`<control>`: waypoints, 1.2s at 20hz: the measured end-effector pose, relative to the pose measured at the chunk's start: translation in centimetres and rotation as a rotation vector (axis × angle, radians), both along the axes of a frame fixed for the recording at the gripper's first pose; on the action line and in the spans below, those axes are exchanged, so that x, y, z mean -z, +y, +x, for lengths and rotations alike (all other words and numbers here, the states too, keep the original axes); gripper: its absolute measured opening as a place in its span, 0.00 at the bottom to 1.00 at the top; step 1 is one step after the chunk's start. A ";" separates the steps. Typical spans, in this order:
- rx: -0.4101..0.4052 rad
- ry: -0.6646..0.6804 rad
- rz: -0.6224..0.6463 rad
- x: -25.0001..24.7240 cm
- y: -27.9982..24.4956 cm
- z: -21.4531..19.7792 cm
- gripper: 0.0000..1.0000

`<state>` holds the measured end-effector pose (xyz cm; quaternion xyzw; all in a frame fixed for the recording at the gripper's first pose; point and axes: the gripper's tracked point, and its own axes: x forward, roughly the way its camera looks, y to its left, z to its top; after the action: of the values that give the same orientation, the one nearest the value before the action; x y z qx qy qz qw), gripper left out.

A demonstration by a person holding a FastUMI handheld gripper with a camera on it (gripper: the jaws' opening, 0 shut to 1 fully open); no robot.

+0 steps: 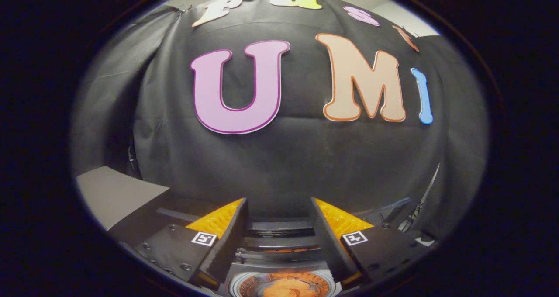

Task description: Put the clothes into the washing machine and then close the washing machine lid.

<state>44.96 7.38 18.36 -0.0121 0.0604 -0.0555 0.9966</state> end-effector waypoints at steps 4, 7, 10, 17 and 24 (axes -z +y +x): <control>-0.011 0.010 0.009 0.9 0.3 -3.0 0.89; -0.017 0.023 0.014 1.8 0.4 -5.0 0.89; -0.024 0.030 0.031 2.6 0.6 -6.8 0.89; -0.015 0.028 0.051 3.3 -0.4 -9.0 0.89; -0.022 -0.013 0.052 2.7 -1.6 -10.6 0.89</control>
<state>34.39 5.74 15.68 0.0135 0.0550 -0.0433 0.9975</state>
